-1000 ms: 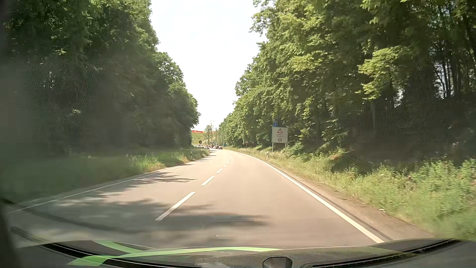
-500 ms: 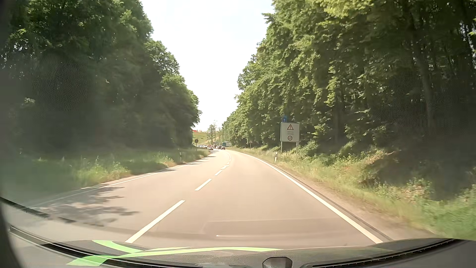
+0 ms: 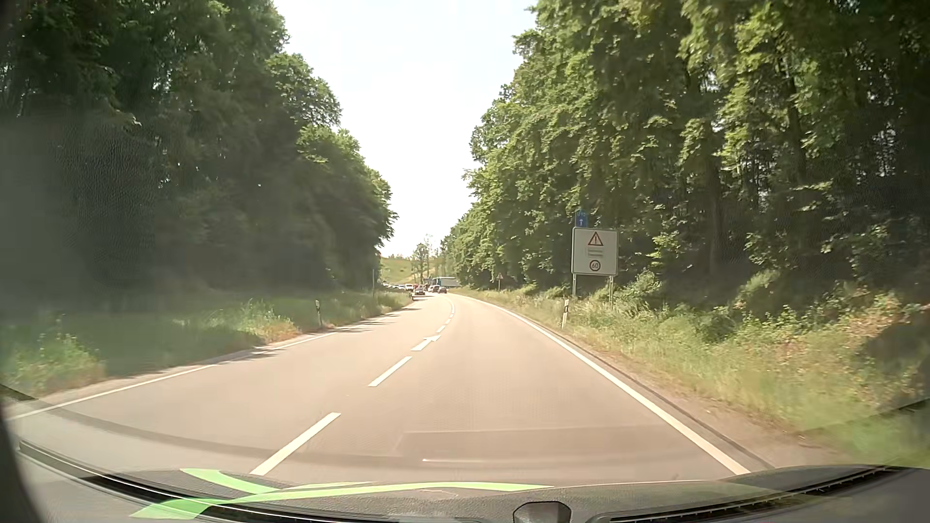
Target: Follow the waypoints while adhering to traffic rules and regulations
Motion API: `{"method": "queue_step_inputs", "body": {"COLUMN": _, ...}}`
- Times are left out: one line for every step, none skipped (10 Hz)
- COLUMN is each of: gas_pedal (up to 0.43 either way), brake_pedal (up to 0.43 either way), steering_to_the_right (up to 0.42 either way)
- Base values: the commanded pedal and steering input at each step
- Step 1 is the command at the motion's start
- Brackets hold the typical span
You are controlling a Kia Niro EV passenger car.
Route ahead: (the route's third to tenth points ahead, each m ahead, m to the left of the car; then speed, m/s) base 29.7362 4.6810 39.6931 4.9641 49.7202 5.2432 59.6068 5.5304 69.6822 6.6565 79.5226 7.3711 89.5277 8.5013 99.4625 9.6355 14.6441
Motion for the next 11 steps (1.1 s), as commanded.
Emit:
{"method": "queue_step_inputs", "body": {"gas_pedal": 0.087, "brake_pedal": 0.000, "steering_to_the_right": -0.011}}
{"method": "queue_step_inputs", "body": {"gas_pedal": 0.098, "brake_pedal": 0.000, "steering_to_the_right": -0.011}}
{"method": "queue_step_inputs", "body": {"gas_pedal": 0.098, "brake_pedal": 0.000, "steering_to_the_right": -0.010}}
{"method": "queue_step_inputs", "body": {"gas_pedal": 0.098, "brake_pedal": 0.000, "steering_to_the_right": -0.009}}
{"method": "queue_step_inputs", "body": {"gas_pedal": 0.098, "brake_pedal": 0.000, "steering_to_the_right": -0.008}}
{"method": "queue_step_inputs", "body": {"gas_pedal": 0.098, "brake_pedal": 0.000, "steering_to_the_right": -0.007}}
{"method": "queue_step_inputs", "body": {"gas_pedal": 0.098, "brake_pedal": 0.000, "steering_to_the_right": -0.007}}
{"method": "queue_step_inputs", "body": {"gas_pedal": 0.110, "brake_pedal": 0.000, "steering_to_the_right": -0.006}}
{"method": "queue_step_inputs", "body": {"gas_pedal": 0.118, "brake_pedal": 0.000, "steering_to_the_right": -0.005}}
{"method": "queue_step_inputs", "body": {"gas_pedal": 0.118, "brake_pedal": 0.000, "steering_to_the_right": -0.005}}
{"method": "queue_step_inputs", "body": {"gas_pedal": 0.118, "brake_pedal": 0.000, "steering_to_the_right": -0.005}}
